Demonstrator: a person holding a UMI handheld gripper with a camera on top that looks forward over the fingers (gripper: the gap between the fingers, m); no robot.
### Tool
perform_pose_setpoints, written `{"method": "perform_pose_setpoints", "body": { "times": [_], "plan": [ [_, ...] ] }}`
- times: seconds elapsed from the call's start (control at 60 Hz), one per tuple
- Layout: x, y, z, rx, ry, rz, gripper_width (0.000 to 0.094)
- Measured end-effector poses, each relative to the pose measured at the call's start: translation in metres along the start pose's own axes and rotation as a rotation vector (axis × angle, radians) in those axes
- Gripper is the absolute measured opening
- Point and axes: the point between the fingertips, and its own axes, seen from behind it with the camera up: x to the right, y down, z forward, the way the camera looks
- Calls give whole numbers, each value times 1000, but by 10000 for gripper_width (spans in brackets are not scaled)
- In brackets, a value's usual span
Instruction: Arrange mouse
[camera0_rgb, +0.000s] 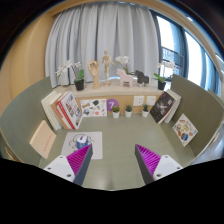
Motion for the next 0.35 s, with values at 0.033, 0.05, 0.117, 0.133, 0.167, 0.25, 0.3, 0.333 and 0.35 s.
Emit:
{"method": "perform_pose_setpoints", "body": {
  "times": [0.033,0.05,0.117,0.133,0.167,0.25,0.3,0.333,0.35],
  "plan": [
    [7,7,-7,-3,1,-1,850],
    [10,10,-10,-4,1,-1,850],
    [20,22,-22,-12,0,3,848],
    [22,24,-25,-13,0,4,847],
    [27,28,-30,-16,-2,6,849],
    [38,35,-40,-20,1,16,851],
    [44,38,-45,-19,4,22,850],
    [48,39,-47,-18,5,27,849],
    [48,40,-48,-14,8,30,850]
  ]
}}
